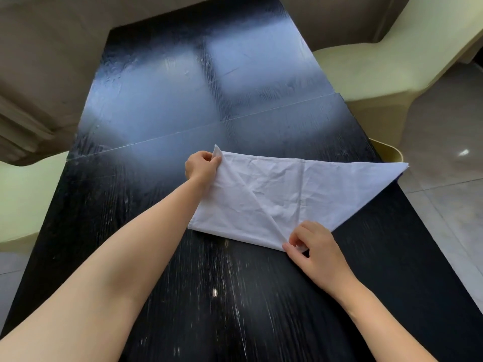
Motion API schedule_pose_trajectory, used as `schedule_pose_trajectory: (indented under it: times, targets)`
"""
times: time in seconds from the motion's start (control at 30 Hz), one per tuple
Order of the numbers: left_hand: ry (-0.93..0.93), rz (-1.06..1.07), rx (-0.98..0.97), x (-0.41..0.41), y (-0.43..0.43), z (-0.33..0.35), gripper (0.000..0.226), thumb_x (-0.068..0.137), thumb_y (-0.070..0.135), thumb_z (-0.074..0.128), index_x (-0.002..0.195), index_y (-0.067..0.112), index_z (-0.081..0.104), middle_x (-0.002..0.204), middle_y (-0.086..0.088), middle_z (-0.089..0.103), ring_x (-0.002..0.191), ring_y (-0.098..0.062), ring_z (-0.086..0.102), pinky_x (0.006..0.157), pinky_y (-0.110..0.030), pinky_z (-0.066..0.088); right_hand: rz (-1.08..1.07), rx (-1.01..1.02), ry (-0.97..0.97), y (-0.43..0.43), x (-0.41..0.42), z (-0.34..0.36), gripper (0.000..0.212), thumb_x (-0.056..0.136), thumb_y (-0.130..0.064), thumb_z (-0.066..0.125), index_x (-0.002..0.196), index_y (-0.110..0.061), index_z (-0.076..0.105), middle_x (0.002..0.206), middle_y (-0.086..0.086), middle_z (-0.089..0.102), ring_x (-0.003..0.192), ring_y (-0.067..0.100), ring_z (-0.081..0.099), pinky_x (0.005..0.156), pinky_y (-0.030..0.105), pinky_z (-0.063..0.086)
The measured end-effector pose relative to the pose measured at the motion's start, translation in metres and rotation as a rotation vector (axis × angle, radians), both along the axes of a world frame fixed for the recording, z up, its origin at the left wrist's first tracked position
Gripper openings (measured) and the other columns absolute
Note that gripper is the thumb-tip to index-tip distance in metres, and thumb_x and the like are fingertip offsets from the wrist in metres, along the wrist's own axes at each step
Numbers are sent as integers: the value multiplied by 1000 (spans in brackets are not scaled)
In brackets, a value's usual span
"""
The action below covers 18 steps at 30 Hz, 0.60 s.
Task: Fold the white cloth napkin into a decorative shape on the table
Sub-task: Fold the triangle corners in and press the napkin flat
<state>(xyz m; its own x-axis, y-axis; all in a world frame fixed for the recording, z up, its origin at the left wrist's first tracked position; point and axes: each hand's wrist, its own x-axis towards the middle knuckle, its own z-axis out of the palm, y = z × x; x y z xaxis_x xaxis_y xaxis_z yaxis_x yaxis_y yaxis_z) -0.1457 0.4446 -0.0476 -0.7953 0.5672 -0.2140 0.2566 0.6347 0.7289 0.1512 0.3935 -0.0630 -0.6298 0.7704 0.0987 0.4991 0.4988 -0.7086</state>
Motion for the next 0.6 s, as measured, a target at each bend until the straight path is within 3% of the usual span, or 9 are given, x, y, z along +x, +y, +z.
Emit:
schedule_pose_trajectory:
  times: [0.2, 0.3, 0.37, 0.47, 0.53, 0.6]
  targets:
    - [104, -6, -19, -1, -4, -2, 27, 84, 38, 60, 96, 14, 65, 98, 1, 67, 90, -18, 59, 76, -28, 44, -7, 10, -22, -2, 0, 2, 27, 77, -18, 71, 64, -21, 48, 65, -10, 46, 65, 3, 43, 69, 17, 31]
    - [233, 7, -54, 3, -6, 2, 38, 87, 41, 55, 110, 12, 57, 113, -7, 61, 111, -26, 53, 91, -37, 42, -8, 4, -40, -3, -1, 3, 28, 76, -18, 72, 66, -24, 47, 67, -11, 47, 67, 3, 44, 70, 16, 30]
    - [453, -109, -76, 17, -12, 6, 44, 90, 32, 51, 128, 11, 47, 130, -12, 50, 124, -30, 41, 101, -39, 32, -21, 2, -40, -2, -2, 2, 22, 76, -19, 72, 71, -21, 51, 72, -11, 48, 69, 3, 45, 70, 15, 31]
    - [713, -472, -23, 53, -37, -3, 50, 95, 31, 34, 141, 12, 36, 149, -11, 35, 139, -27, 28, 113, -40, 18, -51, -7, -28, -3, -2, 1, 18, 76, -17, 72, 80, -17, 54, 77, -10, 48, 72, 1, 45, 71, 14, 32]
    - [707, -635, -139, 70, -54, -17, 54, 97, 36, 22, 147, 15, 23, 157, -5, 17, 146, -20, 12, 117, -41, 4, -53, 5, -36, -3, -1, 0, 16, 77, -13, 71, 82, -15, 55, 77, -10, 47, 70, 8, 47, 71, 20, 34]
    - [609, -633, -252, 72, -61, -28, 56, 99, 39, 22, 149, 18, 10, 159, 2, 2, 146, -13, -3, 119, -39, -5, -53, 28, -46, -3, -1, 0, 14, 78, -9, 68, 82, -12, 56, 77, -8, 47, 69, 13, 48, 72, 24, 36]
